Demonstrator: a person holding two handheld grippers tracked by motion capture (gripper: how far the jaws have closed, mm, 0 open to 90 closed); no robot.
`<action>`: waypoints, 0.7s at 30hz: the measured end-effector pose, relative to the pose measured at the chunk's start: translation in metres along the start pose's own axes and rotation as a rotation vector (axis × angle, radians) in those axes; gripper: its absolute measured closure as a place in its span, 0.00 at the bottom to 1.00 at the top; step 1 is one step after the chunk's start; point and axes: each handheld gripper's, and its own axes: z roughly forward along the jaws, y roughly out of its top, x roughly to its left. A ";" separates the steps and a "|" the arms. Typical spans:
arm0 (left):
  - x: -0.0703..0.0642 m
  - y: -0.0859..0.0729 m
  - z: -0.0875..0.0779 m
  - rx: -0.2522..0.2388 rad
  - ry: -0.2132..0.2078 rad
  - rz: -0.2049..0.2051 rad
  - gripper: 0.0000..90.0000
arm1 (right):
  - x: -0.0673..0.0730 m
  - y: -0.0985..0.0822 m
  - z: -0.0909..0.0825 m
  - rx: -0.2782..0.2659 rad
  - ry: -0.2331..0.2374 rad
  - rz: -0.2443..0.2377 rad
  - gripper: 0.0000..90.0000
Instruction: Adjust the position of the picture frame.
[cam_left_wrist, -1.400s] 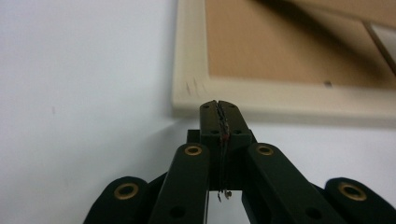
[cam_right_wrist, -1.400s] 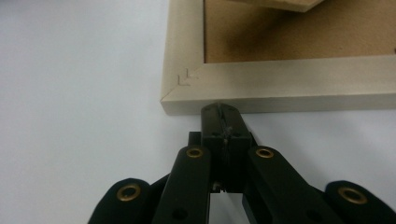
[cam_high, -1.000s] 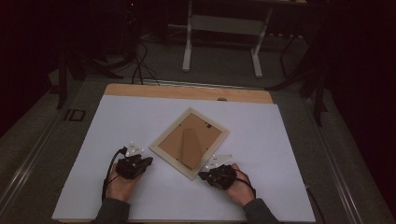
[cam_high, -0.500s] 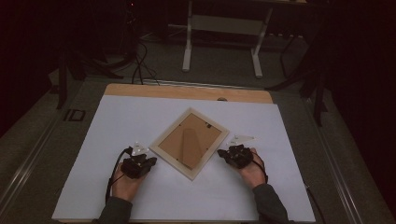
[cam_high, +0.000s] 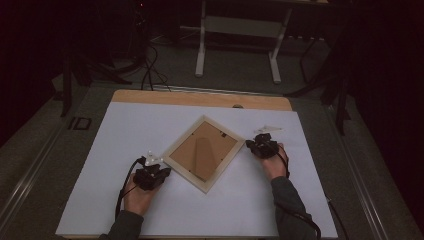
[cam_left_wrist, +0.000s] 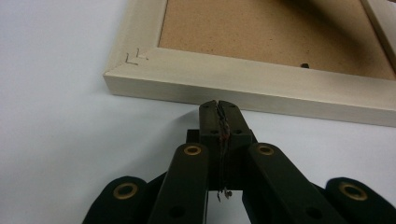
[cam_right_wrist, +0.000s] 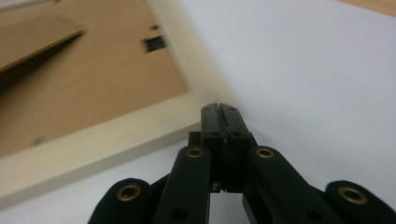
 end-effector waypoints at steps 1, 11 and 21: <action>0.000 0.000 0.000 -0.002 0.000 0.000 1.00 | -0.002 0.001 0.001 -0.006 -0.005 0.011 1.00; -0.002 0.000 0.001 0.001 -0.005 0.004 1.00 | -0.011 0.011 0.020 0.002 -0.046 0.073 1.00; -0.002 0.000 0.002 -0.001 -0.011 0.004 1.00 | -0.015 0.016 0.036 0.047 -0.056 0.100 1.00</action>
